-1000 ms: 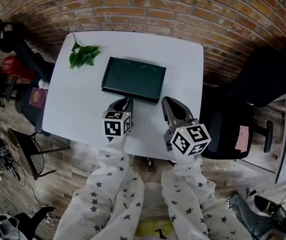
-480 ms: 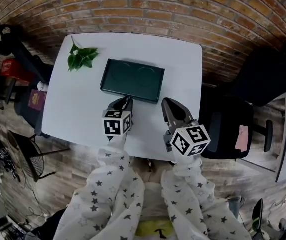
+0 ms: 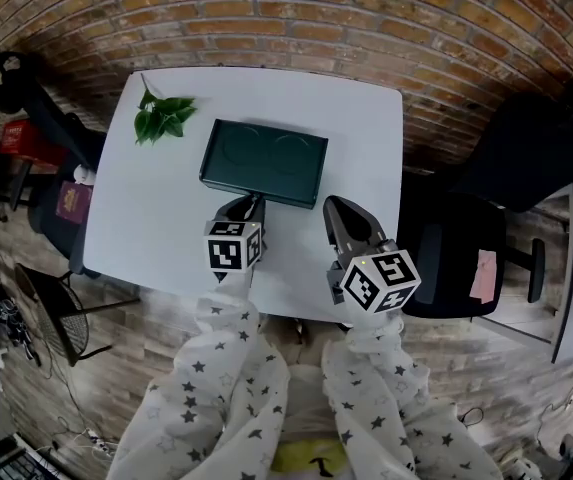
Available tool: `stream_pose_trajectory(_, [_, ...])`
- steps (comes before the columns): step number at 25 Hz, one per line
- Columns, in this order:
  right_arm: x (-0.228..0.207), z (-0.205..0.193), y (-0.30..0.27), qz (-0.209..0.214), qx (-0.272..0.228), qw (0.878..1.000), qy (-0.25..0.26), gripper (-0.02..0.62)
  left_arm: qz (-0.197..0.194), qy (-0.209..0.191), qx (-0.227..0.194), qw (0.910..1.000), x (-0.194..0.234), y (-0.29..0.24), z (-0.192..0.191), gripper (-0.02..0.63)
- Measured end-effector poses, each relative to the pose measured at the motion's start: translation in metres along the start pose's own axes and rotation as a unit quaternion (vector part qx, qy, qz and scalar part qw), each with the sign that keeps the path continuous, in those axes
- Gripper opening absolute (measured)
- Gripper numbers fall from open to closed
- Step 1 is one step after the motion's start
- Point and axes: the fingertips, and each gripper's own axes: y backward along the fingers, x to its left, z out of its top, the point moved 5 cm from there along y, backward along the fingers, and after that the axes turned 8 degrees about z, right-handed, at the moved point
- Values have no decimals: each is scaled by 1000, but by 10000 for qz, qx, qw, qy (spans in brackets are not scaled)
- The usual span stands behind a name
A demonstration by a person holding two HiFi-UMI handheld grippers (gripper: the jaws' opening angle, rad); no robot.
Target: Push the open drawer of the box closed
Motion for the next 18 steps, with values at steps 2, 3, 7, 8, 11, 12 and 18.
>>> stream_pose_trajectory(2, [0,0,0,-6,-7,10000,0,8,2,2,-4,10000,0,0,0,64])
stream_pose_trajectory(3, [0,0,1,-8,-8,10000,0,8,3,6,-8,10000,0,0,0,64])
stream_pose_trajectory(7, [2,0,1,-8,-23,10000,16,8,17,5,-49,10000,1,-1,-1,64])
stream_pose_trajectory(8, [2,0,1,-8,-26,10000,19,8,14,12,-59,10000,1,-1,-1,64])
stream_pose_trajectory(11, [2,0,1,-2,-34,10000,18,8,-24,57,-76,10000,1,-1,-1,64])
stream_pose_trajectory(12, [3,0,1,5,-37,10000,16,8,-50,77,-64,9999,0,-1,-2,64])
stream_pose_trajectory(18, [7,3,2,44,-52,10000,38,8,-130,230,-58,9996,1,10,-14,167])
